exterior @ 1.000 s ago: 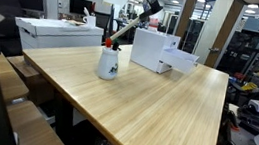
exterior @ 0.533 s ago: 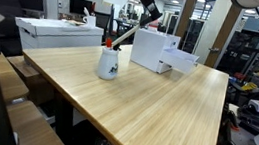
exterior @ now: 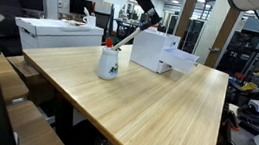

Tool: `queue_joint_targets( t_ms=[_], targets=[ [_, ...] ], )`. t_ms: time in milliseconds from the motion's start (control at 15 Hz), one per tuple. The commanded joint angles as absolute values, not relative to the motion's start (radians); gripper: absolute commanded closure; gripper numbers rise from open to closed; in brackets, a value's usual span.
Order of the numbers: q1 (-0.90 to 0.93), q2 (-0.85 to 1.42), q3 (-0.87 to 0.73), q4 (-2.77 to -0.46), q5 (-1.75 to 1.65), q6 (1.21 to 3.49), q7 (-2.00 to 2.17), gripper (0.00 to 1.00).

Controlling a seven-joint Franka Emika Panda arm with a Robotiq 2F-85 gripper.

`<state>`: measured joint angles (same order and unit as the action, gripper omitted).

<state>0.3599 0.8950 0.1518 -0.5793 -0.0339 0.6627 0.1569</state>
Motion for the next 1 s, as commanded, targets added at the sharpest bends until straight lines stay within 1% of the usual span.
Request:
queue_joint_targets(
  t_ms=[0,533,600,933],
  targets=[
    [0.359,0.917,0.155,-0.538,-0.047,0.621,0.110,0.95],
    [0.362,0.937,0.153,-0.520,-0.051,0.604,0.097,0.95],
    [0.377,0.975,0.128,-0.449,-0.039,0.569,0.090,0.95],
    [0.389,1.020,0.107,-0.365,-0.043,0.526,0.068,0.95]
  ],
)
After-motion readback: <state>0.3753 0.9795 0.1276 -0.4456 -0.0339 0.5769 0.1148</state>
